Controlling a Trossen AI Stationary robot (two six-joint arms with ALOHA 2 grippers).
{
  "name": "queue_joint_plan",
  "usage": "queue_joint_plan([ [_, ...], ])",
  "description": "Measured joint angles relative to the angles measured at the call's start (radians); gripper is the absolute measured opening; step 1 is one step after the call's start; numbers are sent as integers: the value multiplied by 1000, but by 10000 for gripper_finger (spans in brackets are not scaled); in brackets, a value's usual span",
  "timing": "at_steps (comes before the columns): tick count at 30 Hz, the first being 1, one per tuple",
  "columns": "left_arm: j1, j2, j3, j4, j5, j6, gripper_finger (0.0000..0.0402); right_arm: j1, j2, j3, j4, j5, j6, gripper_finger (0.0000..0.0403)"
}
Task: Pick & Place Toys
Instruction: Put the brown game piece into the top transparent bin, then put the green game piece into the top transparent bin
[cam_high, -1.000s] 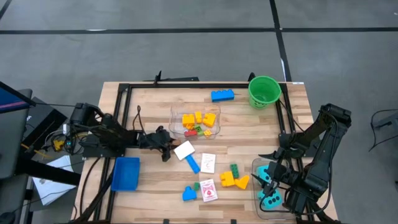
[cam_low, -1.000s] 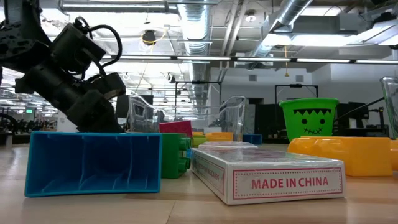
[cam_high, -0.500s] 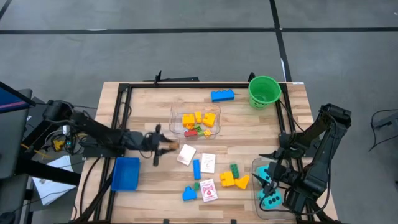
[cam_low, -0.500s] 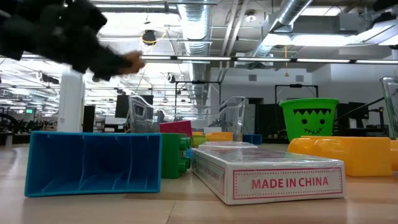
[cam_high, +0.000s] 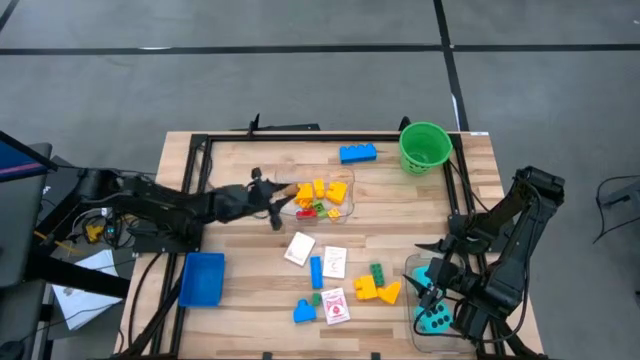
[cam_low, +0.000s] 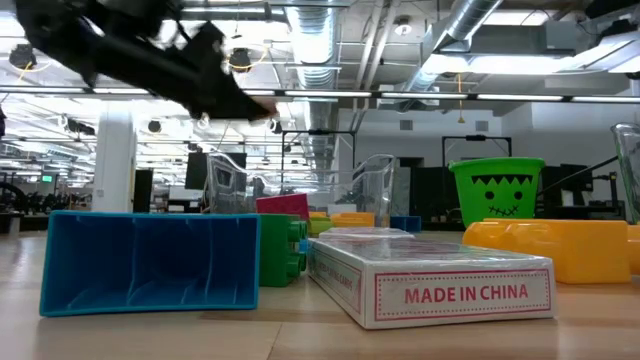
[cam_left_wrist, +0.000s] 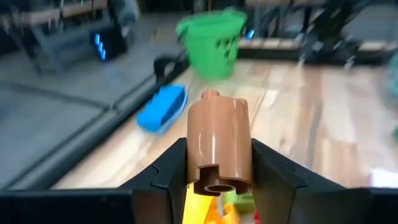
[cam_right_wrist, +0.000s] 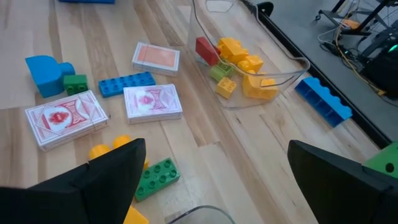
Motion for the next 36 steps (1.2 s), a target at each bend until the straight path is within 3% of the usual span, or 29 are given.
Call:
queue_joint_plan([
  [4, 31, 121, 36, -7, 12, -39, 127, -6, 0, 0, 0, 6, -3, 384],
  [7, 31, 146, 58, -29, 15, -49, 127, -5, 0, 0, 1, 8, -3, 384],
  [12, 31, 118, 78, -123, 14, -82, 127, -3, 0, 0, 0, 8, -4, 384],
  [22, 29, 104, 79, -118, 13, -84, 169, -3, 0, 0, 4, 8, -10, 384],
  [36, 12, 104, 79, -87, 26, -77, 170, -3, 0, 0, 7, 8, -10, 384],
])
